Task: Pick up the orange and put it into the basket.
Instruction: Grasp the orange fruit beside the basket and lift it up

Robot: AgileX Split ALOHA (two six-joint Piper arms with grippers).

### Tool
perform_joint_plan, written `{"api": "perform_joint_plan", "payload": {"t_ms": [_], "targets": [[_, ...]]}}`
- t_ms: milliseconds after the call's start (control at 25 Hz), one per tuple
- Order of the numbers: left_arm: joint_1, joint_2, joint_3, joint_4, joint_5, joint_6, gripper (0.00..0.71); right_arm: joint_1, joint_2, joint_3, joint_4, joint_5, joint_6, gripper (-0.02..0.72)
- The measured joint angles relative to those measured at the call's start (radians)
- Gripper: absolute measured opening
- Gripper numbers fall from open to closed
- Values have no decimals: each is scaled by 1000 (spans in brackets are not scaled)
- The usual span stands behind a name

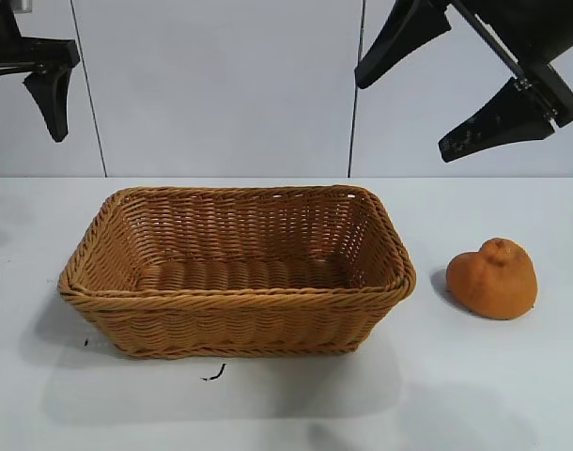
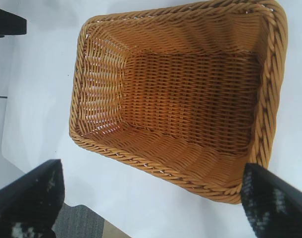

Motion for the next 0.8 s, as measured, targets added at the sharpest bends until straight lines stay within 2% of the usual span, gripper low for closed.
{"api": "perform_joint_plan", "payload": {"t_ms": [120, 280, 800], "targets": [[-1, -70, 57, -2, 0, 7, 645, 0, 0, 0, 0, 0, 0, 696], [-1, -204, 203, 2, 0, 41, 646, 0, 0, 0, 0, 0, 0, 696], [-1, -835, 864, 2, 0, 95, 646, 0, 0, 0, -1, 0, 0, 696]]}}
